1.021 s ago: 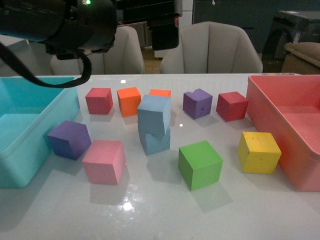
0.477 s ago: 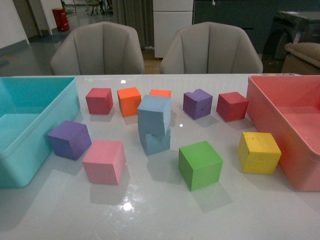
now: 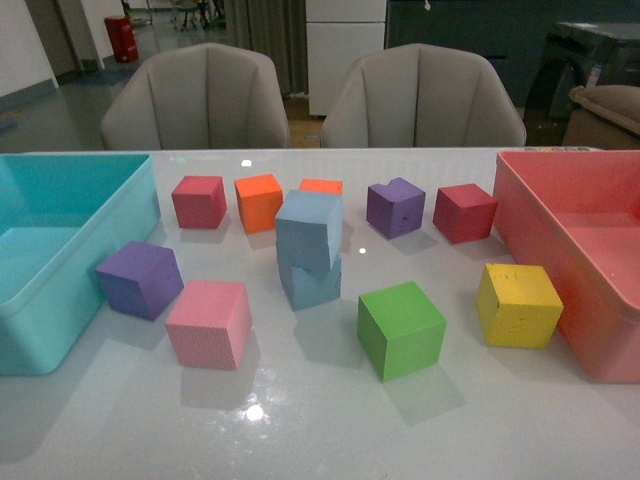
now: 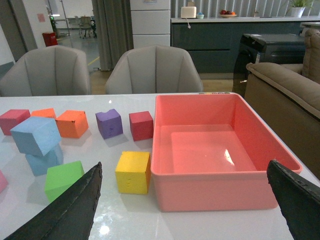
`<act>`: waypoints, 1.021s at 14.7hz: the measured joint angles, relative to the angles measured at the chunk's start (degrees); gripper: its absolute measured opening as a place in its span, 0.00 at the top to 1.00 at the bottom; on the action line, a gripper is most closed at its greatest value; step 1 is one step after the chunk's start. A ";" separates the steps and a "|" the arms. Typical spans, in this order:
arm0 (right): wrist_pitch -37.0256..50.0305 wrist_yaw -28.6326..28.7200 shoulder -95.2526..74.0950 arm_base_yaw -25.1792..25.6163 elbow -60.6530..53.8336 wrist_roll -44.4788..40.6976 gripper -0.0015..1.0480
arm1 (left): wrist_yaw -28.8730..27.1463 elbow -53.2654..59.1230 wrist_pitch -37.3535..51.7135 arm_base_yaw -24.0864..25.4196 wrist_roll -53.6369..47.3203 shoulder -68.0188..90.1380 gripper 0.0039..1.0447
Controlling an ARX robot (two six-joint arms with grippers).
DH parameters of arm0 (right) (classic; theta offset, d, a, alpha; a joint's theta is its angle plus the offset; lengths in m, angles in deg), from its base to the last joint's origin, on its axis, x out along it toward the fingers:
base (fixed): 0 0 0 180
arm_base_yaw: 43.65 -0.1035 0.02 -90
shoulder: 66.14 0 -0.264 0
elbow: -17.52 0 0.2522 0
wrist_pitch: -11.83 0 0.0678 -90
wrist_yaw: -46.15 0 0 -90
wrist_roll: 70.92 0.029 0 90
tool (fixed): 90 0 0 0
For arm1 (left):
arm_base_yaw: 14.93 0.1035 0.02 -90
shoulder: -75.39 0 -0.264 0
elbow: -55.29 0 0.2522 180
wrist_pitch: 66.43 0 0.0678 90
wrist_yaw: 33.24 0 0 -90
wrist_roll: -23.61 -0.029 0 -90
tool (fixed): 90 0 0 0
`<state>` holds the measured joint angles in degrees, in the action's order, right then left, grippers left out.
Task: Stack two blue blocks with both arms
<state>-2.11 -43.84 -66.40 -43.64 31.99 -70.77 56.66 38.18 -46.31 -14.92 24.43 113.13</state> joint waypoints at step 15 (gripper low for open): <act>0.00 0.00 0.00 0.00 0.00 0.00 0.06 | 0.09 2.75 -20.98 -0.13 0.00 -24.87 0.99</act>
<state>-2.11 -43.84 -66.40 -43.64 31.99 -70.77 56.75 40.93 -67.29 -15.05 24.43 88.25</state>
